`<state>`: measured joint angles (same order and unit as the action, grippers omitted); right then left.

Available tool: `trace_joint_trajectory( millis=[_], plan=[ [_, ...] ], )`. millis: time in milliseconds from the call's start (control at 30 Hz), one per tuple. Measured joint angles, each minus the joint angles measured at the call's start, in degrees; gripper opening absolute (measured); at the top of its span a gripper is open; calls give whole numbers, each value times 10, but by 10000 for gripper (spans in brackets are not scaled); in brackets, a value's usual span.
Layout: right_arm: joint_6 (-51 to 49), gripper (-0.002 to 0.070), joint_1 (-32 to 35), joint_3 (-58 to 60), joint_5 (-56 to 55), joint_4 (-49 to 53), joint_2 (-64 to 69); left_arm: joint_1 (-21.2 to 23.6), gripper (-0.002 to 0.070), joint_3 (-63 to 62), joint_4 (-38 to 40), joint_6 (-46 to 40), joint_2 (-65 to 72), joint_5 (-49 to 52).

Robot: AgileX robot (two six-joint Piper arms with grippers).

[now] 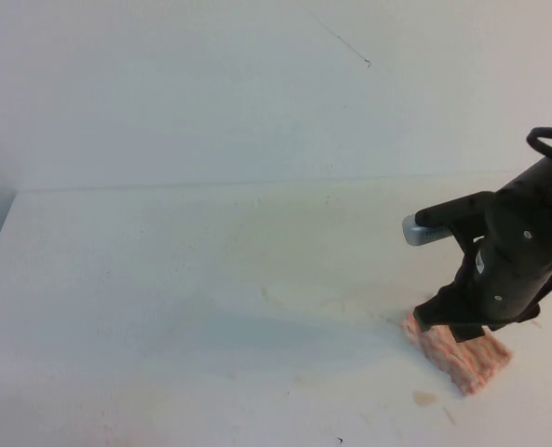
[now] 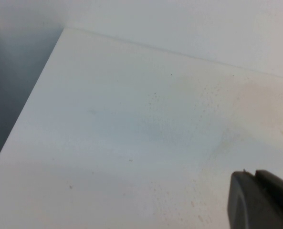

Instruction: Wipe the table

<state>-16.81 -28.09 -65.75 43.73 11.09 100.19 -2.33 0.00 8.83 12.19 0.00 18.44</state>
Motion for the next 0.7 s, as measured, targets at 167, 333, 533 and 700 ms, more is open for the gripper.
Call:
trace_joint_trajectory(
  millis=[167, 333, 533, 700],
  plan=[
    [6, 308, 1, 0, -30, -10, -76, 0, -1, 0, 0, 0, 0, 0],
    [-28, 199, 1, 1, -61, -9, -178, 0, -1, 0, 0, 0, 0, 0],
    [-33, -4, 1, 1, -39, -8, -277, 0, -1, 0, 0, 0, 0, 0],
    [-33, -4, 1, 1, -27, 6, -335, 0, -1, 0, 0, 0, 0, 0]
  ],
)
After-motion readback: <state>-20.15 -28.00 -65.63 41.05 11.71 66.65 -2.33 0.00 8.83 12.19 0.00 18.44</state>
